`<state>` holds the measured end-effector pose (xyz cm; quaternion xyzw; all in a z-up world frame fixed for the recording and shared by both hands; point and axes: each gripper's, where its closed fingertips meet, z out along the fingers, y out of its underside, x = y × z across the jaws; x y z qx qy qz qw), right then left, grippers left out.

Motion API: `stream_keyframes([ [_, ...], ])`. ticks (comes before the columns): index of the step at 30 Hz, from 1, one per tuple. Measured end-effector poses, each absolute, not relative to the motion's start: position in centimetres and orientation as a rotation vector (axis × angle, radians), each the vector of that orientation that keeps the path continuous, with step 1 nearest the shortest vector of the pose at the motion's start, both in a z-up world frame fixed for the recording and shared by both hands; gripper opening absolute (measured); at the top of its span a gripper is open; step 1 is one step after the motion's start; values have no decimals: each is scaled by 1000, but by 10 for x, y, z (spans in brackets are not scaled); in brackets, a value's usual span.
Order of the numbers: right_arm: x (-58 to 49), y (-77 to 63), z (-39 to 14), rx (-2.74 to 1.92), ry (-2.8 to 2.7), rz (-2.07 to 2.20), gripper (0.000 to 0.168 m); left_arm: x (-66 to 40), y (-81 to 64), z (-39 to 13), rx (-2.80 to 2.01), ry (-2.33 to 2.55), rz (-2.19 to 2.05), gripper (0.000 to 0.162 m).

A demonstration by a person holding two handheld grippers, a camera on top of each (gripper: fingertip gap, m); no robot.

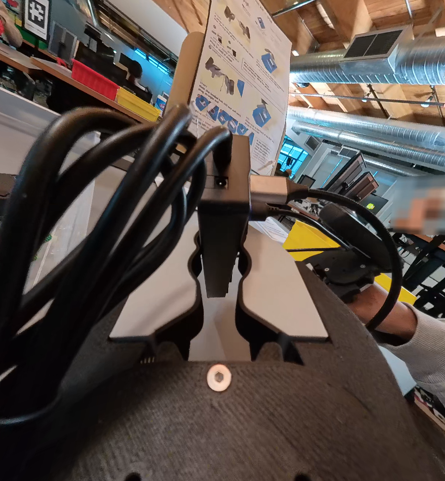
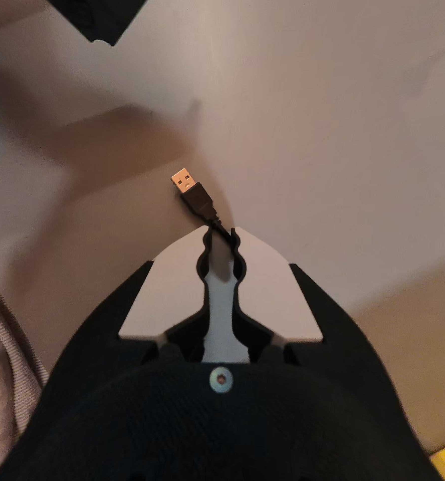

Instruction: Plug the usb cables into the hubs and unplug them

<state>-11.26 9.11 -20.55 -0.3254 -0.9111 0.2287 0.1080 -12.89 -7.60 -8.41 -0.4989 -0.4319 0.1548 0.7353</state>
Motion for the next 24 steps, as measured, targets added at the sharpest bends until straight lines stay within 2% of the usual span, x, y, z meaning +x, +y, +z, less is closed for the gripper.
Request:
stream_keyframes([
  [6, -118, 88, -193, -704, -2613, 821, 21, -128, -71, -86, -1130, -928, 349, 25],
  [10, -108, 77, -204, -656, -2782, 1019, 39, -129, -67, -92, -1150, -935, 318, 25],
  [12, -105, 74, -204, -656, -2822, 1111, 15, -128, -64, -94, -1159, -936, 291, 25],
  [18, -107, 76, -194, -733, -2773, 1247, 11, -127, -56, -95, -1220, -883, 324, 25],
  [24, -119, 72, -123, -875, -2477, 1464, 10, -124, -51, -94, -1294, -831, 430, 25],
])
